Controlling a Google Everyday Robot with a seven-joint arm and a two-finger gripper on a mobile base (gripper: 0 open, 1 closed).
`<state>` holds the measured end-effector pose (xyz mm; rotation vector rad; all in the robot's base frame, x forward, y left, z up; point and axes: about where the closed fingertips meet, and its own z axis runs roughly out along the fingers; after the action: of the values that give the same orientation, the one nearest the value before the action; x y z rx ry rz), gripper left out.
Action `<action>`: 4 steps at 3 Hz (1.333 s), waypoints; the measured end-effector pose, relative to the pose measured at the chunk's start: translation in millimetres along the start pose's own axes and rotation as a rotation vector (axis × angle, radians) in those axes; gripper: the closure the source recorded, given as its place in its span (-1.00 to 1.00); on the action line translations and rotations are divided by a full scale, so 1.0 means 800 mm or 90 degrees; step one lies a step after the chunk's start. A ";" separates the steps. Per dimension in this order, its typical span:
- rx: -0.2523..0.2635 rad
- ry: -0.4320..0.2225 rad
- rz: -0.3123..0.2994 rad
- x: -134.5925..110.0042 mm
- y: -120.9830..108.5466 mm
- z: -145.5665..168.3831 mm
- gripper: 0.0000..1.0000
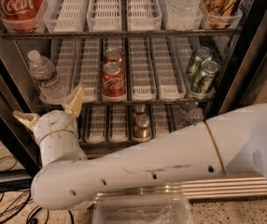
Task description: Pick water bottle from middle shelf of fridge
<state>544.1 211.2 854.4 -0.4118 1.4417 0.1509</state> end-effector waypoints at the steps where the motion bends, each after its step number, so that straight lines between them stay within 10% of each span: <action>1: 0.028 -0.014 0.010 0.004 -0.003 0.010 -1.00; 4: 0.055 -0.034 0.026 0.004 0.002 0.042 -0.48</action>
Offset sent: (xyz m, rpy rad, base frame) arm 0.0196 0.0073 -0.0058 0.0745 -0.0361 -0.0707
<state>575.4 224.5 853.4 -0.3059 1.3986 0.1317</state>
